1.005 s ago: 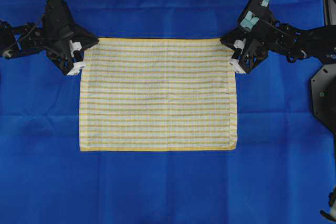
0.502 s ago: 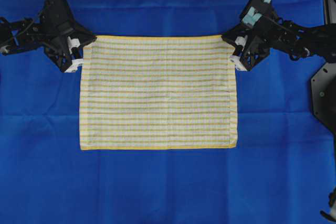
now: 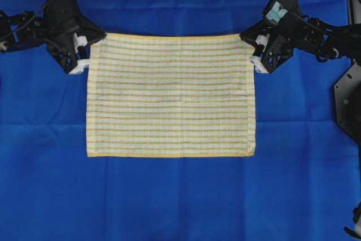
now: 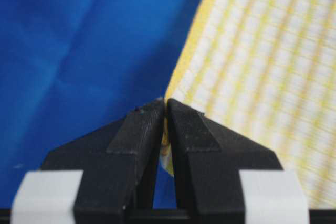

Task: Fold the yellow towel.
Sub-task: 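Fold the top edge down toward the bottom edge with both grippers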

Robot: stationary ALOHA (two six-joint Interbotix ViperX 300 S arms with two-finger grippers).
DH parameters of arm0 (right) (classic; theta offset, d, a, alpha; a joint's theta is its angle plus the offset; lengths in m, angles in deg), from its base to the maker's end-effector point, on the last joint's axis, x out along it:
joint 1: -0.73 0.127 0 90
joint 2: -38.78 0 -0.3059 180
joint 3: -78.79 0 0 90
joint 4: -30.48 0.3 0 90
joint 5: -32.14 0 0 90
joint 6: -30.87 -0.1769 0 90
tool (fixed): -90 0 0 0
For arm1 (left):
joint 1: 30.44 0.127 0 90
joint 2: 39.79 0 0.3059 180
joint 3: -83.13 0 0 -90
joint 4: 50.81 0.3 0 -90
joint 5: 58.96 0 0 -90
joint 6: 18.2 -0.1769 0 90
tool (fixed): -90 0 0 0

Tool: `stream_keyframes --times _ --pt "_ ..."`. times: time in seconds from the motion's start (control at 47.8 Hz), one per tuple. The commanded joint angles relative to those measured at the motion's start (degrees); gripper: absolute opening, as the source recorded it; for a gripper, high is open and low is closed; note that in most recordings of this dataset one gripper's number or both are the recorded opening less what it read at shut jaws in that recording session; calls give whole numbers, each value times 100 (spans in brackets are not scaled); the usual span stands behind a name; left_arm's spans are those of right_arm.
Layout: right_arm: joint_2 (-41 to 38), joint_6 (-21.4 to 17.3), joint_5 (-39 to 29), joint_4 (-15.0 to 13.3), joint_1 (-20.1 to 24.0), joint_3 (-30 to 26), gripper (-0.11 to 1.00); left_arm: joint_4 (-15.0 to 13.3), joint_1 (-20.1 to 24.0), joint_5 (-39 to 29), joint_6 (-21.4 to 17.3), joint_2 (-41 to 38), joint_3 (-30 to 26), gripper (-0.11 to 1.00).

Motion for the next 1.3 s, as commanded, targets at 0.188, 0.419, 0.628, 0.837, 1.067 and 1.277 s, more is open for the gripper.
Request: stream_keyframes --times 0.188,0.419,0.628,0.837,1.067,1.277 --pt "624 -53 -246 193 580 105 2 -9 -703 -26 149 844 378 3" --pt "923 -149 -246 492 1441 316 2 -9 -1292 -26 571 1213 712 3" --pt "976 -149 -246 782 2241 404 2 -9 -2004 -35 844 1257 791 3" --pt "976 -149 -246 1028 2874 404 2 -9 -2698 -44 1143 1230 791 3" --pt "976 -149 -246 1274 3375 404 2 0 -3270 -44 1485 1151 694 3" --pt "923 -149 -246 1354 3683 369 2 -9 -3612 -79 1591 870 457 3"
